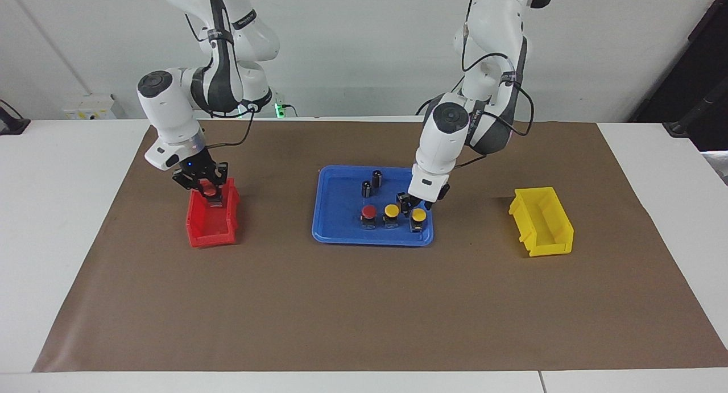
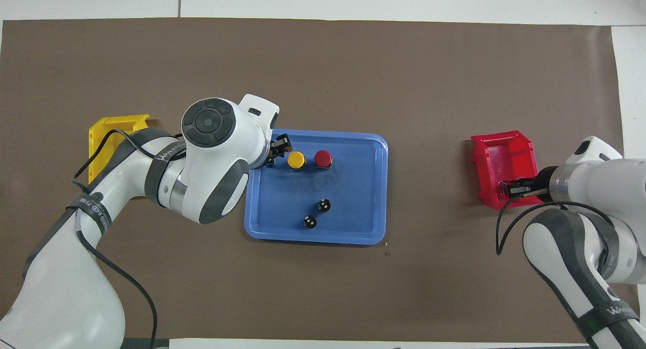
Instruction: Sort red and yellow buttons by color
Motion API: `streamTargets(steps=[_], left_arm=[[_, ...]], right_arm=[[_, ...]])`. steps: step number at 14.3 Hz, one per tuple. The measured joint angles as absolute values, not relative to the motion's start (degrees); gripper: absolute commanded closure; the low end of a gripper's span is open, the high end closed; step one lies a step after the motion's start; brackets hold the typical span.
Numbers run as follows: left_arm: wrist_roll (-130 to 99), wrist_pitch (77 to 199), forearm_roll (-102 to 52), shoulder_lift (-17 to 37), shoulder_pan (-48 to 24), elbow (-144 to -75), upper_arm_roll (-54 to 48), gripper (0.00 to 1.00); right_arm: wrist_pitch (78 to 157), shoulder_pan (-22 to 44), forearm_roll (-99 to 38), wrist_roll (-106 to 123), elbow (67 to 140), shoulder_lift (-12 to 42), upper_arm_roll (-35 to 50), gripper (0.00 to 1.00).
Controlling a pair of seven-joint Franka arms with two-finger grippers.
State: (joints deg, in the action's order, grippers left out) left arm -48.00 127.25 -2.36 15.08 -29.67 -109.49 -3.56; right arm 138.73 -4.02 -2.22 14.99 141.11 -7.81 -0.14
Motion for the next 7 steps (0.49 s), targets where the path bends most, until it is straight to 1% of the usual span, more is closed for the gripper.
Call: streamTargets(steps=[1,2,3,5,7], left_arm=[[-48.02,127.41,-2.36,15.08,-29.67,-109.49,-3.50,0.66],[-48.03,127.48,-2.36,15.08,-29.65,-109.49,-3.42,0.69],[-48.04,127.51,-2.36,15.08,-29.63,-109.49,-3.31,0.75],[-48.08,127.51,-2.36,15.08,-29.60,-109.49,-3.12,0.84],[-48.97,126.96,-2.36,15.07,-29.63,-109.03,-3.10,0.87]], right_arm=[[138.79,-4.02,-2.22,15.00,141.20,-7.81,-0.14,0.61],[138.82,-4.02,-2.22,15.03,141.21,-7.81,-0.14,0.53],[138.84,-4.02,-2.22,15.10,141.20,-7.81,-0.13,0.42],[138.84,-4.02,-2.22,16.03,141.07,-7.81,-0.11,0.34],[138.16,-4.01,-2.22,17.15,140.15,-7.80,-0.09,0.31]])
